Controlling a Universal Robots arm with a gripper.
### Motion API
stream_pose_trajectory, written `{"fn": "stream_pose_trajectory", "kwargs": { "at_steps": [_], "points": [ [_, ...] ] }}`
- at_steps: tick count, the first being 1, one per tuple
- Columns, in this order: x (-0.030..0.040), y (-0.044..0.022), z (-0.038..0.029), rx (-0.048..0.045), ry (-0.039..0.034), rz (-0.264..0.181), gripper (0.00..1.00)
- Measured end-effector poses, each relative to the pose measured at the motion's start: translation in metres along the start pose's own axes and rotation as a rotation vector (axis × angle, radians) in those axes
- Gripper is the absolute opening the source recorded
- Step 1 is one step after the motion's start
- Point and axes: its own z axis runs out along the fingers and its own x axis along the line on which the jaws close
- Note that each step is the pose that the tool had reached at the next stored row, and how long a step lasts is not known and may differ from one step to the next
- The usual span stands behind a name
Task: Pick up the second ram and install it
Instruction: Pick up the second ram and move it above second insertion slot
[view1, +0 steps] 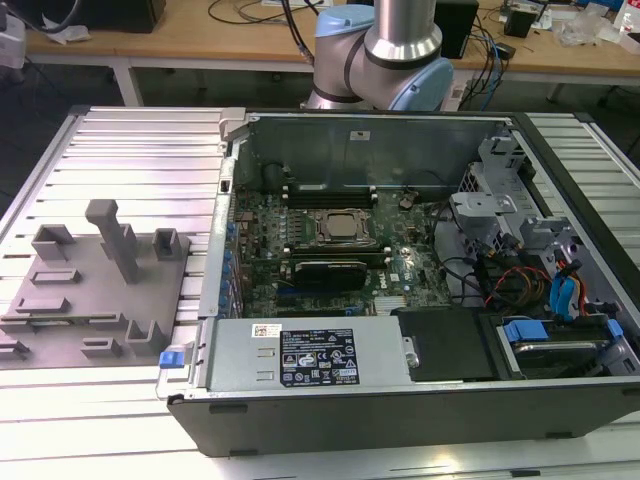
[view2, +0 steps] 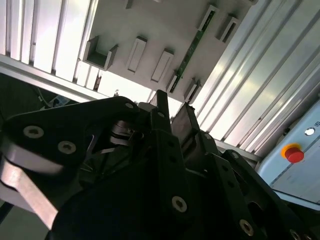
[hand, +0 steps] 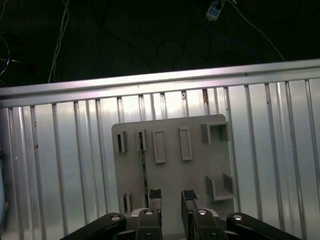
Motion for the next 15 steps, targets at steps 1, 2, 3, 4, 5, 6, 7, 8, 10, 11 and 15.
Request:
{"fn": "stream_pose_trajectory", "kwargs": {
  "at_steps": [1, 2, 3, 4, 5, 6, 7, 8, 10, 11, 15],
  "points": [
    [0.0002, 0.0000, 0.0010, -0.0001, 0.0001, 0.000, 0.30],
    [0.0005, -0.0001, 0.0019, -0.0001, 0.0001, 0.000, 0.30],
    [0.0009, -0.0002, 0.0033, -0.0001, 0.0001, 0.000, 0.30],
    [0.0012, -0.0003, 0.0050, -0.0001, 0.0001, 0.000, 0.30],
    [0.0013, -0.0003, 0.0062, -0.0001, 0.0001, 0.000, 0.30],
    [0.0014, -0.0004, 0.0071, -0.0001, 0.0001, 0.000, 0.30],
    [0.0014, -0.0005, 0.0090, -0.0002, 0.0002, 0.000, 0.30],
    [0.0015, -0.0005, 0.0105, -0.0002, 0.0002, 0.000, 0.30],
    [0.0016, -0.0006, 0.0128, -0.0002, 0.0002, 0.000, 0.30],
    [0.0016, -0.0007, 0.0134, -0.0001, 0.0002, 0.000, 0.30],
    [0.0016, -0.0008, 0.0161, -0.0001, 0.0002, 0.000, 0.30]
  ]
}}
